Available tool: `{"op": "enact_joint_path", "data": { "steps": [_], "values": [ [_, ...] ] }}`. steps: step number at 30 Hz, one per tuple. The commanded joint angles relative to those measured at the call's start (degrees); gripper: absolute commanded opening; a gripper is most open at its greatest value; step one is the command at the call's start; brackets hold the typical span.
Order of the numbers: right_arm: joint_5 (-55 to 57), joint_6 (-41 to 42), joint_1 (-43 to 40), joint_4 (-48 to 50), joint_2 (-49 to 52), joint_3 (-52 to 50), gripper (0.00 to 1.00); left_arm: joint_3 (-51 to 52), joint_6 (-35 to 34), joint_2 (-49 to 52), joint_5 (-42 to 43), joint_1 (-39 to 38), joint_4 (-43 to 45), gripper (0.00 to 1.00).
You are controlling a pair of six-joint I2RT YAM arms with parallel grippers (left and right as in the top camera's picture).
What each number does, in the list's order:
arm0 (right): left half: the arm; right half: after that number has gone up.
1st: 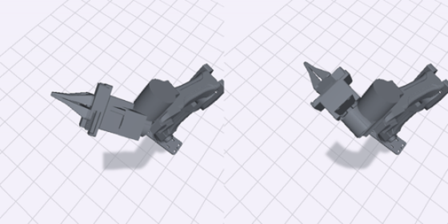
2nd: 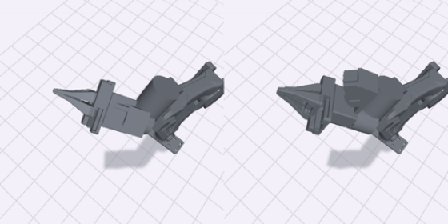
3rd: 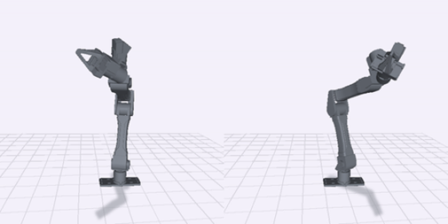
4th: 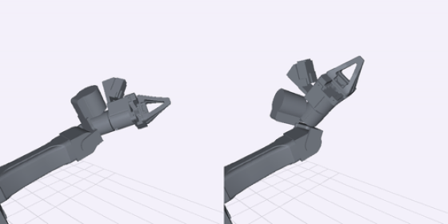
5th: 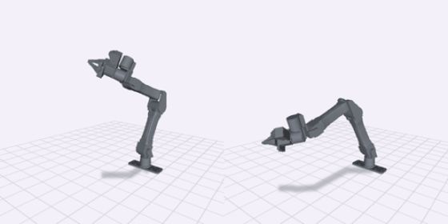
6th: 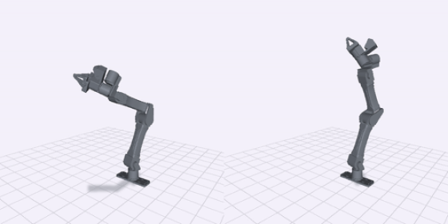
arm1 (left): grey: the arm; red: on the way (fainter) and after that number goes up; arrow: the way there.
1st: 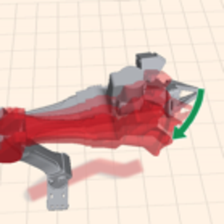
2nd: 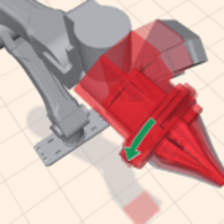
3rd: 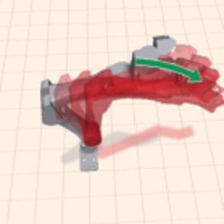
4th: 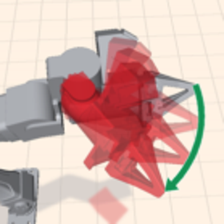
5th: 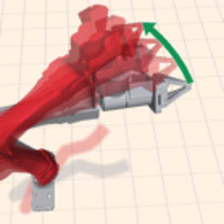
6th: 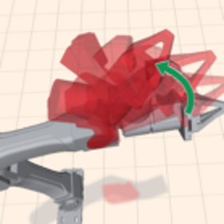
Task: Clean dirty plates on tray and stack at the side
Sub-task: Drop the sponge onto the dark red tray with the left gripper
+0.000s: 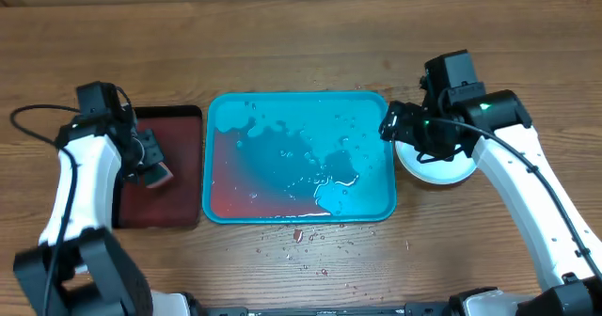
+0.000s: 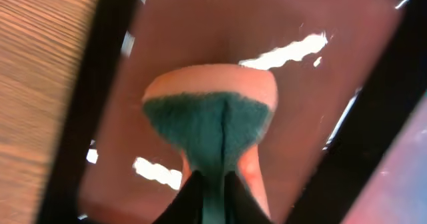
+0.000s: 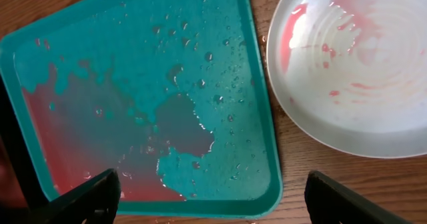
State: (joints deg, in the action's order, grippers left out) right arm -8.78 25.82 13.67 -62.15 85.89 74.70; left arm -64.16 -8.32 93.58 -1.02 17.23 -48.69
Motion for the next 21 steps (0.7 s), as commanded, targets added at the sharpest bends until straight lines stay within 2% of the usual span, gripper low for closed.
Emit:
{"op": "enact_joint_path", "data": {
  "steps": [1, 3, 5, 6, 8, 11, 14, 17, 19, 20, 21],
  "values": [
    [1.2, -0.8, 0.2, 0.3, -0.7, 0.8, 0.90, 0.3, 1.0, 4.3, 2.4, -0.5, 0.0, 0.23],
    [1.2, -0.8, 0.3, 0.3, -0.7, 0.8, 0.90, 0.3, 1.0, 5.6, 2.3, -0.5, -0.3, 0.34],
    [1.2, -0.8, 0.2, 0.3, -0.7, 0.8, 0.90, 0.2, 0.4, 5.9, 2.3, -0.5, -0.7, 0.63],
    [1.2, -0.8, 0.2, 0.3, -0.7, 0.8, 0.90, -0.2, -0.4, 5.7, 2.3, -0.5, -1.1, 0.70],
    [1.2, -0.8, 0.2, 0.3, -0.7, 0.9, 0.90, -2.4, -1.8, 5.6, 2.3, -0.5, -3.8, 0.75],
    [1.2, -0.8, 0.2, -1.0, -0.8, 2.4, 0.90, -9.4, -2.8, 5.6, 2.4, -0.5, -11.1, 0.78],
    [1.6, -0.8, 0.2, -6.1, -2.8, 8.2, 0.90, -23.0, -2.8, 5.6, 3.5, -1.2, -24.5, 0.77],
    [3.1, -0.8, 0.2, -10.1, -5.5, 13.4, 0.90, -33.2, -2.9, 5.6, 9.8, -2.8, -33.4, 0.78],
    [4.1, -0.8, 0.2, -13.1, -7.8, 16.5, 0.90, -38.2, -3.1, 5.6, 16.1, -4.1, -37.1, 0.95],
    [4.2, -0.8, 0.2, -14.7, -9.2, 17.9, 0.90, -39.9, -3.1, 5.6, 19.0, -4.9, -38.1, 1.00],
    [4.2, -0.8, 0.1, -16.0, -10.8, 19.0, 0.96, -41.0, -3.1, 5.6, 21.3, -5.7, -38.0, 1.00]
  ]
}}
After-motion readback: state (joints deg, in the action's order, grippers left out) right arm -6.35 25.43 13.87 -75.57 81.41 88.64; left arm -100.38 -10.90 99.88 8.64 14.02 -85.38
